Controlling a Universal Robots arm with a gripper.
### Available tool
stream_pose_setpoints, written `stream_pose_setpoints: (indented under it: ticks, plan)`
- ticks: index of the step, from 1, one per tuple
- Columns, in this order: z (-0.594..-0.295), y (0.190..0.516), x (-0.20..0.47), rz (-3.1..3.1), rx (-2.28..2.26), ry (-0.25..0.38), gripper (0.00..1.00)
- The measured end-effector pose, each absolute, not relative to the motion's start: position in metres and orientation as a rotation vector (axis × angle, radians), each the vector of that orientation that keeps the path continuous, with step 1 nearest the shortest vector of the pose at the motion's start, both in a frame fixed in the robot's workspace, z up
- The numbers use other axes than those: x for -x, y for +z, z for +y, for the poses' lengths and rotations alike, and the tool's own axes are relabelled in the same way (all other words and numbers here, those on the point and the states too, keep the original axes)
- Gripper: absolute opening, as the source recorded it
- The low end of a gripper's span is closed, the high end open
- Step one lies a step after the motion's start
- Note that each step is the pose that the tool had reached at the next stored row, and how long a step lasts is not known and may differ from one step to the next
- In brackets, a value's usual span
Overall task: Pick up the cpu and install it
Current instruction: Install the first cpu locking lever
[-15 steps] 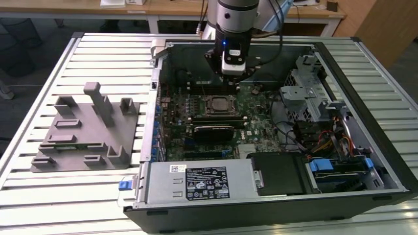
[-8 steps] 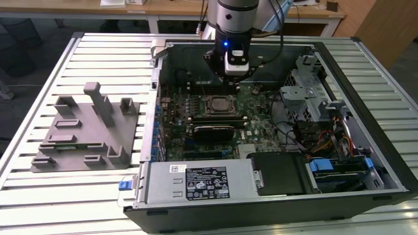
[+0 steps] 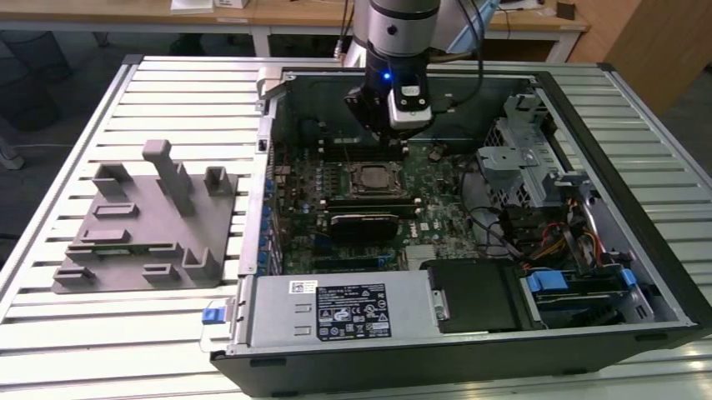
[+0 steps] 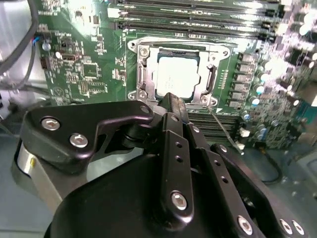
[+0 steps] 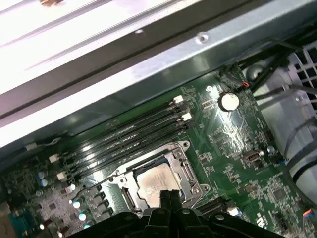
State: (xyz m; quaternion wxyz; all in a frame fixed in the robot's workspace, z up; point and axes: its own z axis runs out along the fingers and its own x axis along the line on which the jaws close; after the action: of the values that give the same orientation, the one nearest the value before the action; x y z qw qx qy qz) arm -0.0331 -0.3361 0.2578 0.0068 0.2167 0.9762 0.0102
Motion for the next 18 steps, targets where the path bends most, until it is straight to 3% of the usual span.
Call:
stream_pose_setpoints:
  ticks: [18]
  plan:
    - [-0.3360,0.2549,0.0380,3.121,-0.245,0.035,0.11]
